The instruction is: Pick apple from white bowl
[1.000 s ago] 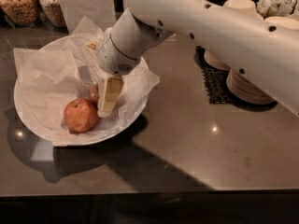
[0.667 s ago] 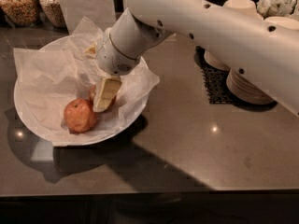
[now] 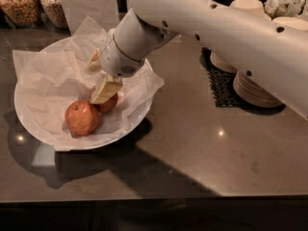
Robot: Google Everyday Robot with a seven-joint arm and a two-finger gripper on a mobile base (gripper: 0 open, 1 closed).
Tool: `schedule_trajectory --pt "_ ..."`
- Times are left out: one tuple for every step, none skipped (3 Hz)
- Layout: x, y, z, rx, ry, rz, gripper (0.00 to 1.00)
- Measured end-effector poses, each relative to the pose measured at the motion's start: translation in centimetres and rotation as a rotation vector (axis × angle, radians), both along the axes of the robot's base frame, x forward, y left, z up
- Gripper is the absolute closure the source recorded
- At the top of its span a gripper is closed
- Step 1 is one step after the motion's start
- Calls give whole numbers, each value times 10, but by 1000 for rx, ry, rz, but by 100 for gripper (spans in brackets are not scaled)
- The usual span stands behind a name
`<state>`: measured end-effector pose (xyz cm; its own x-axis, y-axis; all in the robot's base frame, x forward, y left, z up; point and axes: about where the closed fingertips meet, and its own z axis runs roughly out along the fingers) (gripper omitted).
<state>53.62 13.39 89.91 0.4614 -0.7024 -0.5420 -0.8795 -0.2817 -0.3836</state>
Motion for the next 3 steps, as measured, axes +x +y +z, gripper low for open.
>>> schedule_trajectory --pt "0 0 0 0 0 0 22" --pt "0 0 0 0 0 0 1" --pt "0 0 0 0 0 0 0"
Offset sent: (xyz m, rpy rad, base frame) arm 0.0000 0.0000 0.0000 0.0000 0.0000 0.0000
